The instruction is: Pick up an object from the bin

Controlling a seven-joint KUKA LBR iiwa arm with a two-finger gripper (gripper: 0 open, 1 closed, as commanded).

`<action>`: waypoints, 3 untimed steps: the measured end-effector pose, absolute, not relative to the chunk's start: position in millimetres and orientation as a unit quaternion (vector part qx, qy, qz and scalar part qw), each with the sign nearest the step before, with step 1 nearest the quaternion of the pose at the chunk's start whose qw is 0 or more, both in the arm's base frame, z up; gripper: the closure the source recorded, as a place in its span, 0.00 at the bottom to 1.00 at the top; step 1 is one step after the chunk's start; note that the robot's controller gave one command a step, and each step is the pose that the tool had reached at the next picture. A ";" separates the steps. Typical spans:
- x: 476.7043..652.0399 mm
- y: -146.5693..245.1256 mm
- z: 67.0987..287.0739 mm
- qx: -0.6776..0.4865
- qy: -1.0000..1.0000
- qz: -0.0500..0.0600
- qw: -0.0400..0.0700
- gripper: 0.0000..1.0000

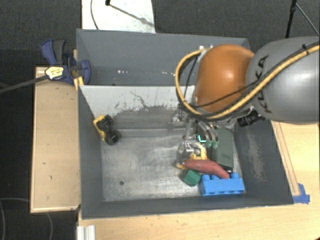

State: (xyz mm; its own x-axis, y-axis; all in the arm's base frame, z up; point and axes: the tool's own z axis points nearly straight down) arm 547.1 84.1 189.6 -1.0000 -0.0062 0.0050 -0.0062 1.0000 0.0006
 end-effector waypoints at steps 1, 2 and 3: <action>548.9 83.7 193.7 0.002 -1.000 -0.001 -0.001 0.00; 546.0 30.9 126.8 -0.002 -1.000 -0.001 -0.004 0.00; 553.8 -0.9 129.2 0.014 -1.000 0.000 -0.001 0.00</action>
Offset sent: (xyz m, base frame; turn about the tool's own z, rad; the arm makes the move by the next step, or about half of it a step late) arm -0.0061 -0.0970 -0.1196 0.0188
